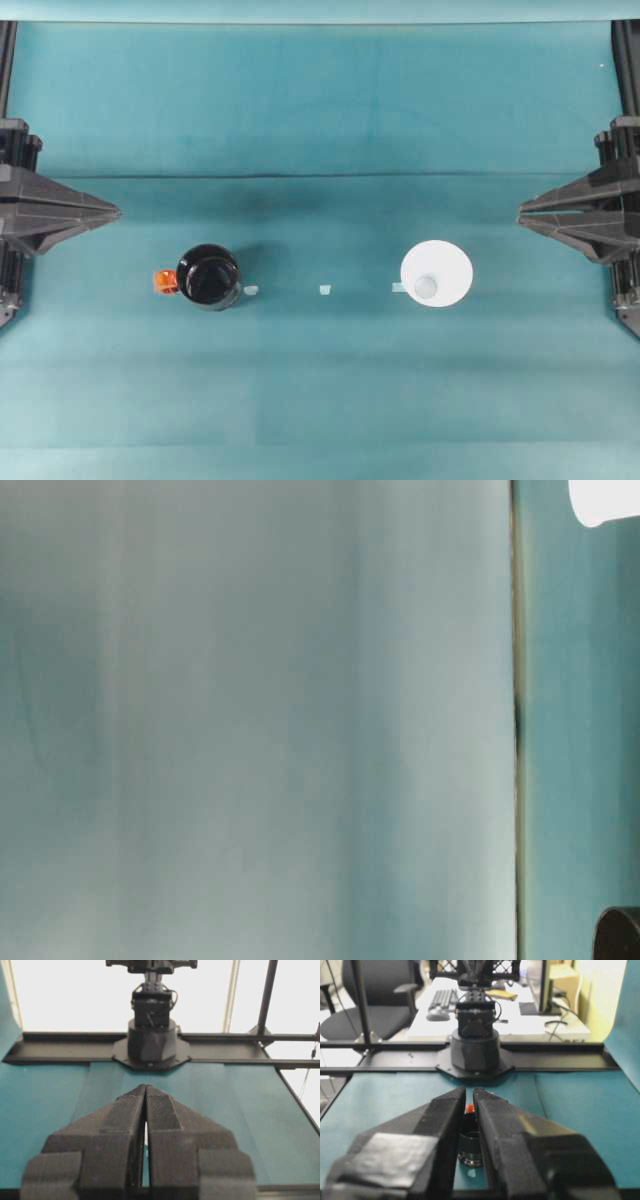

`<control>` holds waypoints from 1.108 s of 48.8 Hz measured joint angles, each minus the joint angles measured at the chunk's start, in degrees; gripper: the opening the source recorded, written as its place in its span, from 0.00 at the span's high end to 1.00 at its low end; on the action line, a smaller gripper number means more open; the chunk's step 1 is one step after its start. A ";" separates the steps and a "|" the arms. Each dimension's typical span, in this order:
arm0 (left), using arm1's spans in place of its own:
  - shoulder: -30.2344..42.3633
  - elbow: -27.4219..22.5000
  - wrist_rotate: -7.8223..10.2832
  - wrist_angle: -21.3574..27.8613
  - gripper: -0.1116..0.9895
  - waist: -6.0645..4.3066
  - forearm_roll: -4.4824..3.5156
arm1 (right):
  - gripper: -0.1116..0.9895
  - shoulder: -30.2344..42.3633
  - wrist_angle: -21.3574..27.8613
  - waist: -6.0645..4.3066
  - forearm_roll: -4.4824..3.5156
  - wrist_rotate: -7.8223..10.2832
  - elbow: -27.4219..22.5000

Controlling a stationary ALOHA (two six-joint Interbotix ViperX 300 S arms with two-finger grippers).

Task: Put the paper cup into the moved red handle cup holder.

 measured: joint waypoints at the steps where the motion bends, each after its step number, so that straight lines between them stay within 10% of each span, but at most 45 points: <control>1: 0.18 -0.09 -0.26 0.44 0.87 0.00 0.00 | 0.90 0.00 0.00 0.09 0.09 0.00 0.00; 14: 3.87 -4.75 -2.02 13.01 0.87 0.35 0.35 | 0.98 -0.26 8.35 -0.35 1.41 0.97 -0.44; 54: 21.01 -22.32 -2.64 53.35 0.87 0.35 0.35 | 0.99 0.00 28.74 -1.05 1.76 1.58 -5.89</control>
